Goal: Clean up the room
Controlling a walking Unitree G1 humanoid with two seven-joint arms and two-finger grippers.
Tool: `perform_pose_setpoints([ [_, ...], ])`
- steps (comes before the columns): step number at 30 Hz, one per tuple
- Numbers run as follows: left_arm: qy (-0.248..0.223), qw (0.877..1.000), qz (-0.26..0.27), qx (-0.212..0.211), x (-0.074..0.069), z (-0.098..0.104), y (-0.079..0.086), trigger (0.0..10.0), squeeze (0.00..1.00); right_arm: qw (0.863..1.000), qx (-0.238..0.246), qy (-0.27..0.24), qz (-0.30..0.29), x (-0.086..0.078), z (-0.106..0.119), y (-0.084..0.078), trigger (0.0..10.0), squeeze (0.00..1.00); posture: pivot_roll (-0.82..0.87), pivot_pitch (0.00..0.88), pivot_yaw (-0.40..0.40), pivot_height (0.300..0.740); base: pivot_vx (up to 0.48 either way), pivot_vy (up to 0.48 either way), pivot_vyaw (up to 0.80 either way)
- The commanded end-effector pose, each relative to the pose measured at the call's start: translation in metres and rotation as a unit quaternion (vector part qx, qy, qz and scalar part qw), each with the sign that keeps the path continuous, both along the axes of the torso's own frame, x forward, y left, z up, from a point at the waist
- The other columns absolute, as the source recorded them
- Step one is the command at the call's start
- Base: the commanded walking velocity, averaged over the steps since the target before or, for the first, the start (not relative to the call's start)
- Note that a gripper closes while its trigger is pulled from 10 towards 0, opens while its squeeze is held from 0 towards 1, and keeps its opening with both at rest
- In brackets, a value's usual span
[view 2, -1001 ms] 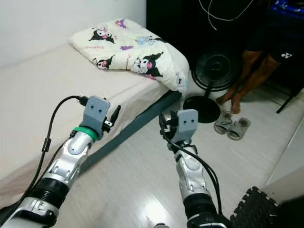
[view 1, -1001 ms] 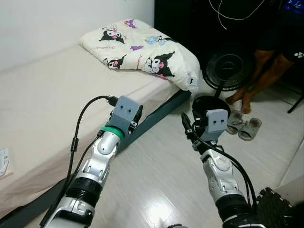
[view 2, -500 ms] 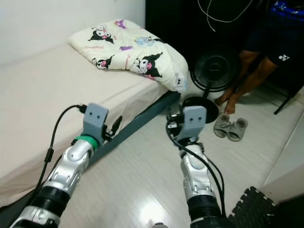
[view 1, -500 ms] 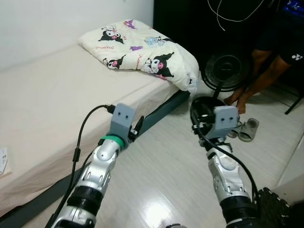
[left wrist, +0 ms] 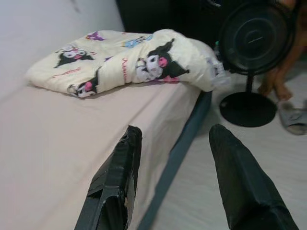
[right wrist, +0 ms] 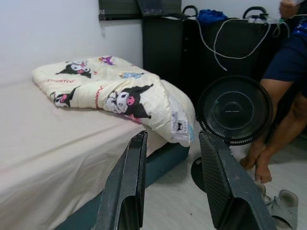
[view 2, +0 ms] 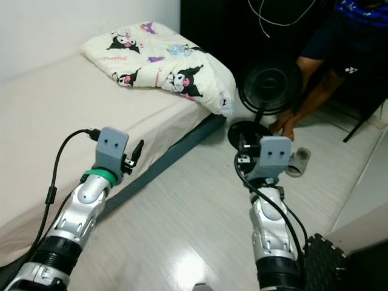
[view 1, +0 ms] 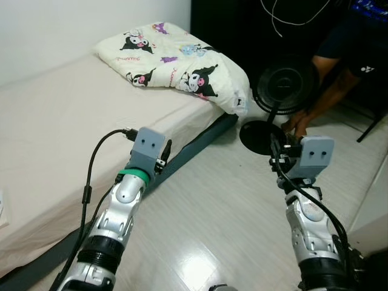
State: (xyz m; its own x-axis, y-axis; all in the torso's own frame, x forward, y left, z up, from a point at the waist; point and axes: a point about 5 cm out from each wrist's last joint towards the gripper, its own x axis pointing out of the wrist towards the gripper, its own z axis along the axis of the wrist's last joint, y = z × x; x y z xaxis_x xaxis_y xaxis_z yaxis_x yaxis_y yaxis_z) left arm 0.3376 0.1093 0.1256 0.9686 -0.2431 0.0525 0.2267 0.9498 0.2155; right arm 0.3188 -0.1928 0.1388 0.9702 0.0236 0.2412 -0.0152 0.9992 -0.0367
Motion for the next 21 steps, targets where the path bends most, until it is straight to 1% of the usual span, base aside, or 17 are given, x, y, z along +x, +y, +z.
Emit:
perform_pose_setpoints([
  [1,0.007,1.000,0.000,0.002,-0.003,-0.004,0.000,10.0,0.00,1.000,0.002,0.012,0.007,-0.001,-0.004,0.004,10.0,0.00,-0.16,0.016,0.037,0.723,0.000,0.000,0.00],
  [4,0.003,1.000,-0.011,0.002,-0.007,-0.006,-0.007,10.0,0.00,1.000,0.008,0.004,0.017,0.000,-0.002,0.016,10.0,0.00,-0.15,0.013,0.043,0.723,0.000,0.000,0.00],
  [7,0.002,1.000,-0.016,0.004,-0.009,-0.007,-0.007,10.0,0.00,1.000,0.015,-0.004,0.018,-0.001,-0.001,0.019,10.0,0.00,-0.16,0.008,0.044,0.723,0.000,0.000,0.00],
  [14,0.004,1.000,-0.017,0.006,-0.010,-0.008,-0.006,10.0,0.00,1.000,0.014,-0.004,0.020,-0.003,-0.001,0.020,10.0,0.00,-0.16,0.005,0.054,0.723,0.000,0.000,0.00],
  [21,0.000,1.000,-0.024,0.002,-0.009,-0.003,-0.011,10.0,0.00,1.000,0.012,-0.007,0.018,-0.006,0.001,0.016,10.0,0.00,-0.16,0.019,0.053,0.723,0.000,0.000,0.00],
])
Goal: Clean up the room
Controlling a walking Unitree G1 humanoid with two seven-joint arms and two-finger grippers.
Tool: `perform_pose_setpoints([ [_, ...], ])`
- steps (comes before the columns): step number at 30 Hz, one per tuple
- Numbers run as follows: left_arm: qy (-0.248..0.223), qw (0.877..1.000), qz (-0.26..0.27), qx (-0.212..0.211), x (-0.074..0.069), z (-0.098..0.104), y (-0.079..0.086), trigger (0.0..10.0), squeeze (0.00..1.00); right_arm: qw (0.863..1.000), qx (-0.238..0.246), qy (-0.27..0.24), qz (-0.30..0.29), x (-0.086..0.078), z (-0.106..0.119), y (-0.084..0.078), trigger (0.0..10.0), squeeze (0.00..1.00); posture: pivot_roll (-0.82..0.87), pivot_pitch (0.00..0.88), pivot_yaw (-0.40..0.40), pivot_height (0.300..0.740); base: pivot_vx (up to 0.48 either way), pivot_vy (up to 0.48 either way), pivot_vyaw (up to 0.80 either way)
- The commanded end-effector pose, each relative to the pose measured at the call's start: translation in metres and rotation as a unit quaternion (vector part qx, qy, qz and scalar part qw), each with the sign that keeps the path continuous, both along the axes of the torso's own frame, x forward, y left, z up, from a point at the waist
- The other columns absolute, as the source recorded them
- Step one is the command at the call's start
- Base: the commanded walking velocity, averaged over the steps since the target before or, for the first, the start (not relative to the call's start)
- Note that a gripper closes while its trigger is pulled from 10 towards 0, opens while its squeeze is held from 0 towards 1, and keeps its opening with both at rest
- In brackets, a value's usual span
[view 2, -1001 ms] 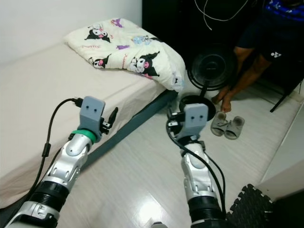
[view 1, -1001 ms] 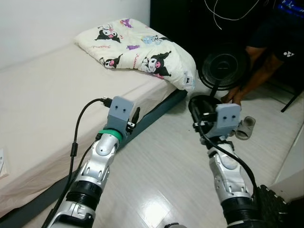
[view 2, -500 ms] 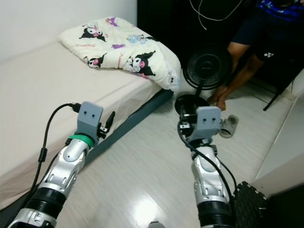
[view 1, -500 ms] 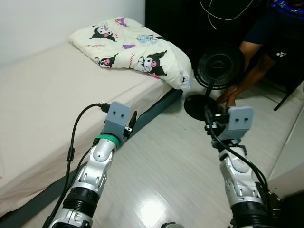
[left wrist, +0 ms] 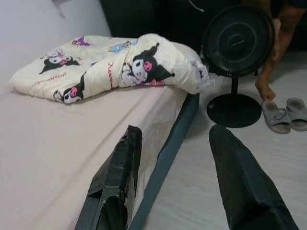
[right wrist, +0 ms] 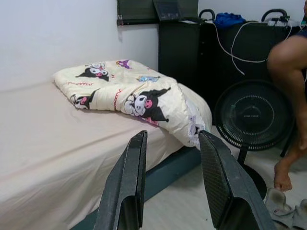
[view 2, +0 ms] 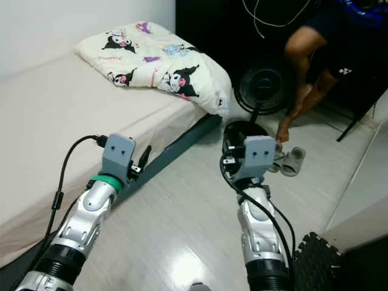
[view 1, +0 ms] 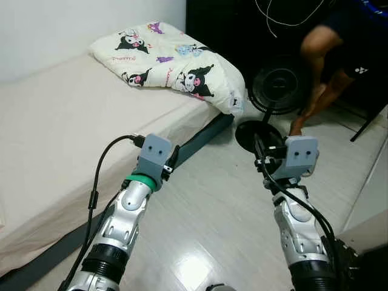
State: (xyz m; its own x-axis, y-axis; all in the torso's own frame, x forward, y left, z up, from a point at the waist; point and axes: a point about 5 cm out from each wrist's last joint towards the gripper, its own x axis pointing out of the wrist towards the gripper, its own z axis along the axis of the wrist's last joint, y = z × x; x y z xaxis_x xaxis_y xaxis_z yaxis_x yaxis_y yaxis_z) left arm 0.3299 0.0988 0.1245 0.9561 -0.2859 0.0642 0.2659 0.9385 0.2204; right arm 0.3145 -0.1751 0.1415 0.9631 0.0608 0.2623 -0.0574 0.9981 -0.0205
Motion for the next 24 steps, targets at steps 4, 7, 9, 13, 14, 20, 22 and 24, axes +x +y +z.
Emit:
perform_pose_setpoints([
  [4,0.003,1.000,0.000,0.000,-0.001,0.001,0.001,10.0,0.00,1.000,0.003,-0.003,-0.007,0.000,0.004,-0.005,10.0,0.00,-0.14,0.025,0.057,0.723,0.000,0.000,0.00],
  [7,0.001,1.000,0.005,0.003,-0.001,0.003,0.006,10.0,0.00,1.000,0.017,0.008,-0.014,0.003,0.010,-0.011,10.0,0.00,-0.13,0.026,0.058,0.723,0.000,0.000,0.00],
  [9,0.000,1.000,0.007,0.005,-0.001,0.004,0.008,10.0,0.00,0.999,0.028,0.020,-0.013,0.005,0.011,-0.012,10.0,0.00,-0.12,0.031,0.051,0.723,0.000,0.000,0.00],
  [13,-0.004,1.000,0.019,0.000,0.001,0.006,0.007,10.0,0.00,1.000,0.000,0.003,-0.019,0.005,0.012,-0.015,10.0,0.00,-0.11,0.024,0.038,0.723,0.000,0.000,0.00],
  [14,-0.003,1.000,0.019,0.000,0.000,0.006,0.008,10.0,0.00,1.000,-0.001,0.013,-0.018,0.005,0.007,-0.013,10.0,0.00,-0.11,0.024,0.038,0.723,0.000,0.000,0.00],
  [20,0.012,1.000,0.024,0.001,-0.005,-0.002,0.008,10.0,0.00,0.999,-0.001,0.035,-0.013,-0.003,-0.010,-0.002,10.0,0.00,-0.13,0.042,0.050,0.723,0.000,0.000,0.00],
  [22,0.014,1.000,0.018,0.008,-0.007,-0.005,0.006,10.0,0.00,0.999,0.003,0.041,-0.018,-0.010,-0.015,-0.001,10.0,0.00,-0.13,0.054,0.055,0.723,0.000,0.000,0.00],
  [24,0.014,1.000,0.018,0.009,-0.006,-0.004,0.006,10.0,0.00,0.998,0.011,0.052,-0.029,-0.012,-0.019,-0.004,10.0,0.00,-0.14,0.062,0.061,0.723,0.000,0.000,0.00],
])
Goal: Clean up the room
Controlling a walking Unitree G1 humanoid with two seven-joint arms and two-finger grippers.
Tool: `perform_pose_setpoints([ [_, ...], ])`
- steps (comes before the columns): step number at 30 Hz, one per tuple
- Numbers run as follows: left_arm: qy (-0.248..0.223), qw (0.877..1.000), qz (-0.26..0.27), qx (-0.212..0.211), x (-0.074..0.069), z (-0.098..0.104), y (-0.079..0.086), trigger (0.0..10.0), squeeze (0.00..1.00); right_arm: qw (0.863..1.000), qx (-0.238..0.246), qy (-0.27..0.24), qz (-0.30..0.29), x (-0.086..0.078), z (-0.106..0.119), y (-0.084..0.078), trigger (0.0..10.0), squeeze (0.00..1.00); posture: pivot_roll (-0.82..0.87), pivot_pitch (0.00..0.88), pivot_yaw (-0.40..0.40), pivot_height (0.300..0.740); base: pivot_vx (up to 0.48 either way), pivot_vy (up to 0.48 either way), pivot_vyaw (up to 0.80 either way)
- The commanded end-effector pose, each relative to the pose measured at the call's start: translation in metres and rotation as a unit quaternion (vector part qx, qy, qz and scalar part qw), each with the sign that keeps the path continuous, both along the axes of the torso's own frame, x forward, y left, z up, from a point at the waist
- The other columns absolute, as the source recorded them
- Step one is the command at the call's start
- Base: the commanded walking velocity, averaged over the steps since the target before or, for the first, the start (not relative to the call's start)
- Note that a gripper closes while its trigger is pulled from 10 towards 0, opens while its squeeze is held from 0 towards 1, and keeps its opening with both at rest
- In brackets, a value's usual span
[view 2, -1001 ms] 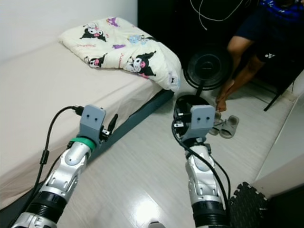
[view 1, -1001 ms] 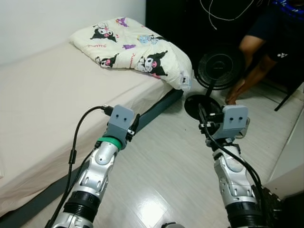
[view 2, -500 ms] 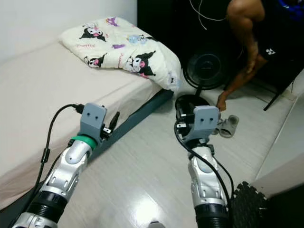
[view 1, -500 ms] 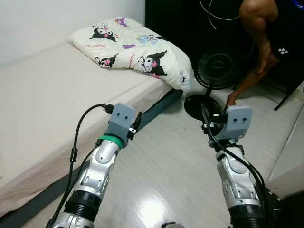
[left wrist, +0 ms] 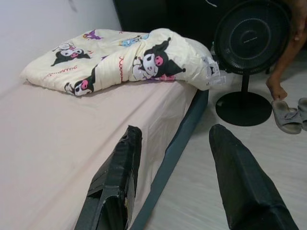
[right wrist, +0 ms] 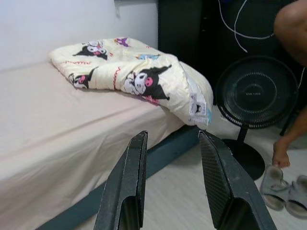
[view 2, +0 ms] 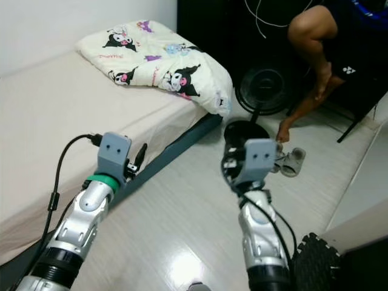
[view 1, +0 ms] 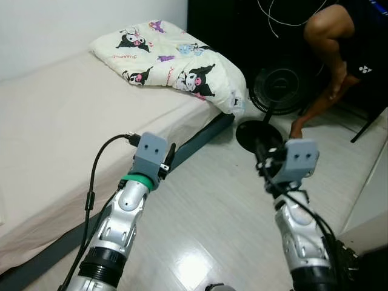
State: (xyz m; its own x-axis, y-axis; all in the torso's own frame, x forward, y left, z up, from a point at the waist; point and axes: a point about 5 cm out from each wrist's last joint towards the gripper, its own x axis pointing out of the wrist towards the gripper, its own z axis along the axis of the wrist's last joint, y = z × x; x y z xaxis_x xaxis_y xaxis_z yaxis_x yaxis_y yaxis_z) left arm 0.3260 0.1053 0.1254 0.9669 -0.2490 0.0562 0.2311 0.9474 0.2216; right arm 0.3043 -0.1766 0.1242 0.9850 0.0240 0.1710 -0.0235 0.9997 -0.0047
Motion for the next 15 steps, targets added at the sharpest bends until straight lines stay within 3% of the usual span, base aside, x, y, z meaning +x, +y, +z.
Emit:
perform_pose_setpoints([
  [1,0.011,1.000,-0.002,0.007,-0.003,-0.005,-0.001,10.0,0.00,1.000,0.009,0.014,-0.012,-0.002,-0.004,-0.004,10.0,0.00,-0.14,0.063,0.062,0.723,0.000,0.000,0.00],
  [7,0.015,1.000,-0.015,0.015,-0.004,-0.007,-0.004,10.0,0.00,0.999,0.029,0.036,-0.020,-0.001,-0.012,-0.010,10.0,0.00,-0.14,0.071,0.070,0.723,0.000,0.000,0.00],
  [15,0.018,1.000,-0.022,0.013,-0.004,-0.008,-0.009,10.0,0.00,0.999,-0.001,0.035,-0.031,-0.005,-0.014,-0.012,10.0,0.00,-0.17,0.075,0.079,0.723,0.000,0.000,0.00],
])
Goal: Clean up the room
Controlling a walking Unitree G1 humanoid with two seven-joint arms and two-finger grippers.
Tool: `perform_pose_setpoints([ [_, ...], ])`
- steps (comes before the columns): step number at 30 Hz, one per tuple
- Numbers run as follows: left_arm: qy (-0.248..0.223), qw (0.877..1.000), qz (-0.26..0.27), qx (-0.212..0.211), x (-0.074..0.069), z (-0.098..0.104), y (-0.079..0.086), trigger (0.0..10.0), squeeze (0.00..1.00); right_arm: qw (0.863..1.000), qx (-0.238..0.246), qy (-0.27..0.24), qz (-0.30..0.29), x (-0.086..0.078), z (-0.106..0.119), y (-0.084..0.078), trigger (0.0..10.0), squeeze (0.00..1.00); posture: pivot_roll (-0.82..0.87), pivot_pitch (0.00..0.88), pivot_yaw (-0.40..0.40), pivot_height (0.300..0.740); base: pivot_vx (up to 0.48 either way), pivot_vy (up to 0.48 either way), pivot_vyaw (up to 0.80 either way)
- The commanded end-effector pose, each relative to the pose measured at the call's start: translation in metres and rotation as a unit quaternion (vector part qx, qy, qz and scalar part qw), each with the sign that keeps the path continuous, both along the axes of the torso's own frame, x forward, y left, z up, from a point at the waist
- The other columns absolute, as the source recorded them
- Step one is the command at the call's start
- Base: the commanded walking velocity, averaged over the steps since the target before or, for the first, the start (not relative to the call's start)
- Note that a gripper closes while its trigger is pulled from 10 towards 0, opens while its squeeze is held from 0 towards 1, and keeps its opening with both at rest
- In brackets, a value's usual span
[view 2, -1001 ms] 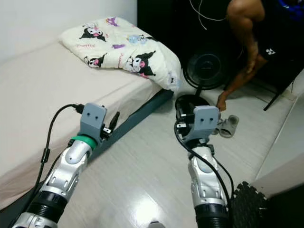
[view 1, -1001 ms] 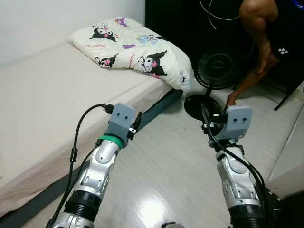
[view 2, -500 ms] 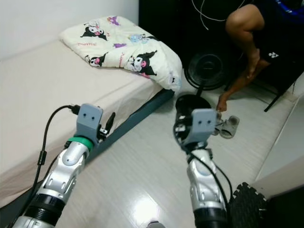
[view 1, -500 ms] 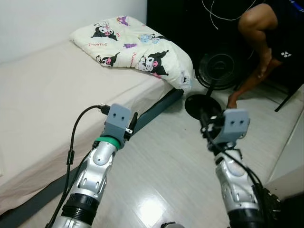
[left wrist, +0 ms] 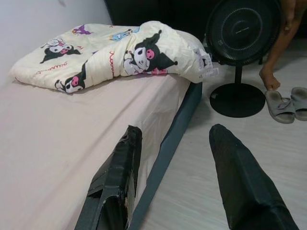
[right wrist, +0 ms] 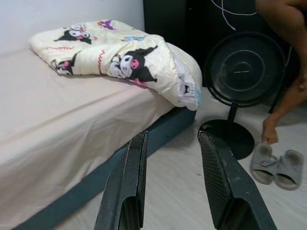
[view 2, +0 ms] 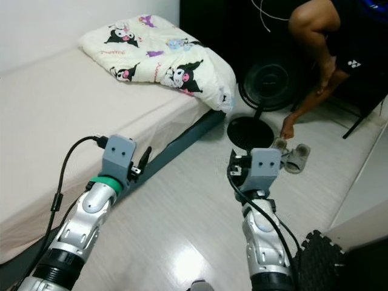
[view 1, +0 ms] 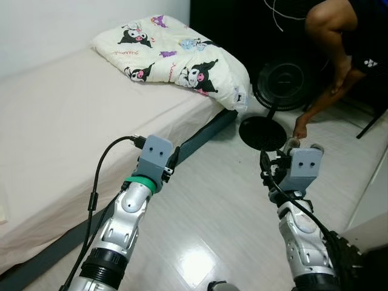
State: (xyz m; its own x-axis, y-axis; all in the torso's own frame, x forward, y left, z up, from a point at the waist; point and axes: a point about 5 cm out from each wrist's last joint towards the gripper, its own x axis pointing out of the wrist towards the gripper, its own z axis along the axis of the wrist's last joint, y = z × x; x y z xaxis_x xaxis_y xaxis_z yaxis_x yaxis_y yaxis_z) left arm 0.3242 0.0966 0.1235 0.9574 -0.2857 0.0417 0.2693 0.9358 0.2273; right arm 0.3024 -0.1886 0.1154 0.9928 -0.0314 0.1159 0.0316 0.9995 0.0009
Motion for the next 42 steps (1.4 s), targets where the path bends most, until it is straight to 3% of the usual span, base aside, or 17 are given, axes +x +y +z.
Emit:
perform_pose_setpoints([
  [1,0.011,1.000,-0.004,0.007,-0.001,-0.005,-0.002,10.0,0.00,1.000,-0.005,0.006,-0.007,-0.004,-0.005,-0.001,10.0,0.00,-0.17,0.074,0.078,0.723,0.000,0.000,0.00],
  [17,0.015,1.000,-0.013,0.018,-0.006,-0.009,0.001,10.0,0.00,1.000,0.027,0.006,0.008,-0.005,-0.007,0.002,10.0,0.00,-0.16,0.062,0.080,0.723,0.000,0.000,0.00],
  [24,0.023,1.000,-0.008,0.013,-0.022,-0.015,0.015,10.0,0.00,0.999,0.021,0.003,0.024,-0.017,-0.008,0.006,10.0,0.00,-0.15,0.058,0.066,0.723,0.000,0.000,0.00],
  [31,0.020,1.000,-0.021,0.007,-0.019,-0.012,0.003,10.0,0.00,0.999,0.013,0.001,0.038,-0.015,-0.008,0.008,10.0,0.00,-0.17,0.046,0.070,0.723,0.000,0.000,0.00],
  [42,0.019,0.999,-0.030,0.012,-0.016,-0.010,0.000,10.0,0.00,0.999,0.014,0.005,0.037,-0.017,-0.008,0.007,10.0,0.00,-0.17,0.045,0.073,0.723,0.000,0.000,0.00],
])
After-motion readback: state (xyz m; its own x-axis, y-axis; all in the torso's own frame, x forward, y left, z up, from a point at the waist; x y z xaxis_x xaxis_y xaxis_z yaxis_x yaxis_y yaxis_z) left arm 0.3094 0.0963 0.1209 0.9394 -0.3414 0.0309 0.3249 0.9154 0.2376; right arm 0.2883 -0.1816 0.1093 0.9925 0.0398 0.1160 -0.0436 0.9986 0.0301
